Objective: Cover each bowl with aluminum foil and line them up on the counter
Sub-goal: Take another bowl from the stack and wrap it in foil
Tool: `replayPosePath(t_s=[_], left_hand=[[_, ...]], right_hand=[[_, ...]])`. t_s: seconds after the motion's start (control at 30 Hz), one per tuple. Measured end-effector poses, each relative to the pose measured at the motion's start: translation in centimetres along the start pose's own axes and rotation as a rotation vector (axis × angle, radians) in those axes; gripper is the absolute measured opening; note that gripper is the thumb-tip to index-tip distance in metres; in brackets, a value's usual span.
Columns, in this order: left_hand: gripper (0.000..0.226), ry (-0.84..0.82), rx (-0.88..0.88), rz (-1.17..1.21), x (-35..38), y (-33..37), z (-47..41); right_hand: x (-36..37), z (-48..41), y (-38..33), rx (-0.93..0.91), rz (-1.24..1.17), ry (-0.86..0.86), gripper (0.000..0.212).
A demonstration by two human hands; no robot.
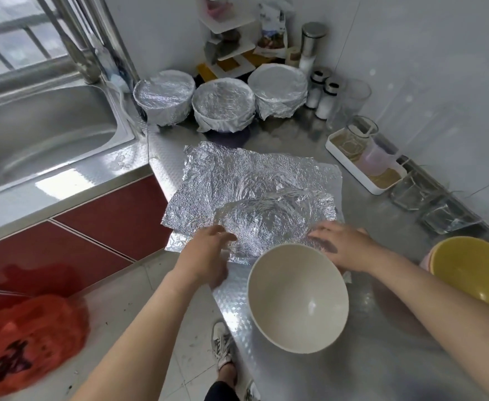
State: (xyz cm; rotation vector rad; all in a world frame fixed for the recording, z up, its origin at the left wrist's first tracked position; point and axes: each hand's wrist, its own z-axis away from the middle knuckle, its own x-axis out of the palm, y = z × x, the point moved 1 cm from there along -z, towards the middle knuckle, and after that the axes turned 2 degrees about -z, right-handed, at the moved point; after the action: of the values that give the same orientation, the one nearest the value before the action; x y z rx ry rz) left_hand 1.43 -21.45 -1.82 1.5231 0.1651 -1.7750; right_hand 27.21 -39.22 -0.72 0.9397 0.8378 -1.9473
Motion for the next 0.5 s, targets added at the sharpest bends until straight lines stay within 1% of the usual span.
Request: replayPosePath(t_s=[0.1,0.2,0.27,0.33,0.37,0.4,0.43,0.5], left_hand=[[0.024,0.196,-0.050,0.082,1.4,-1.0,0.4],[0.011,0.308,-0.028,0.054,1.1,-1.3,0.1],[0.008,0.410,0.031,0.054,-0.1,-0.8,-0.2],[0.005,0.548,0.110,0.060,-2.4,0.3,-0.4],[0.005,0.606,0.140,0.069,-3.7,0.9,-0.5],[0.008,0.653,0.162,0.074,-5.0,1.6,-0.6],[0.009,0.691,0.185,0.073,-6.1,2.4,-0.6],[0.010,0.718,0.197,0.098,-7.9,3.4,-0.6]], right_hand=[[0.2,0.1,-0.1,0.001,0.008,0.040,0.051],[-0.2,-0.3,-0.1,0.052,-0.065,0.075,0.049],[-1.2,-0.4,-0.2,0.075,-0.223,0.149,0.050],[-3.1,-0.2,-1.0,0.047,-0.417,0.208,0.058],[-4.0,-0.2,-1.6,0.012,-0.454,0.200,0.063],[-5.0,0.0,-2.4,-0.024,-0.408,0.183,0.068],[-5.7,0.1,-3.1,-0.050,-0.304,0.165,0.071],[-6.9,0.0,-4.3,-0.033,-0.140,0.187,0.065]])
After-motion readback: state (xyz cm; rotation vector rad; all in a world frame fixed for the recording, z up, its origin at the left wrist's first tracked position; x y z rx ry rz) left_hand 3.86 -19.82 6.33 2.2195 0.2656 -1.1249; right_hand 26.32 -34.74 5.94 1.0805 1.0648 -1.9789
